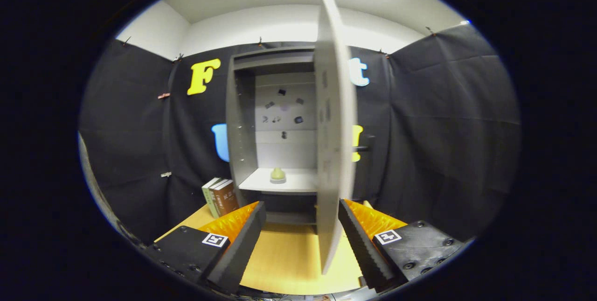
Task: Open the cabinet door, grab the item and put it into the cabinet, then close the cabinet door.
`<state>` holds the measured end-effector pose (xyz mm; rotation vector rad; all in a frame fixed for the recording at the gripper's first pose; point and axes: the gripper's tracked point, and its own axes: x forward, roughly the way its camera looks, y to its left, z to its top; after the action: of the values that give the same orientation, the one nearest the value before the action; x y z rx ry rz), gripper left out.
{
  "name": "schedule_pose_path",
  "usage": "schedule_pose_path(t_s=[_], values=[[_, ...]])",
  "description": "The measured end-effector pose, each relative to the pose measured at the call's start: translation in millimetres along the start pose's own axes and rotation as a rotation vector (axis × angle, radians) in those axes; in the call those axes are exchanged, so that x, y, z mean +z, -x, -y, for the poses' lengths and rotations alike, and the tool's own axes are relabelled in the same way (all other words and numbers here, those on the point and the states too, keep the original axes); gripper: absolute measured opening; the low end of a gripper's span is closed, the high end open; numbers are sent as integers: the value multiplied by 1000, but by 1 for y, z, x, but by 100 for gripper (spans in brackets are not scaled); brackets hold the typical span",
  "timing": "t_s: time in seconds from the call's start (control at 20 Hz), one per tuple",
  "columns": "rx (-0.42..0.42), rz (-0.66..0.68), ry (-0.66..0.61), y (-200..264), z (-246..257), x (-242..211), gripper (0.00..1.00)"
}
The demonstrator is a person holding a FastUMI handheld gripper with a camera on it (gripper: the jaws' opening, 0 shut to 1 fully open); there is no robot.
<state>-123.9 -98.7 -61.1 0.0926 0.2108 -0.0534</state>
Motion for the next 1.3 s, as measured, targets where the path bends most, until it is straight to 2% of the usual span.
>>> schedule_pose_path(t_s=[0.2,0.3,0.6,0.9,1.3], values=[[-58,23,-23,-2,71,0,98],[-39,11,-21,-14,86,-5,98],[109,-40,-47,-74,66,-10,98],[155,-62,-45,-85,50,-17,98],[246,-71,-36,-99,-38,-25,98]])
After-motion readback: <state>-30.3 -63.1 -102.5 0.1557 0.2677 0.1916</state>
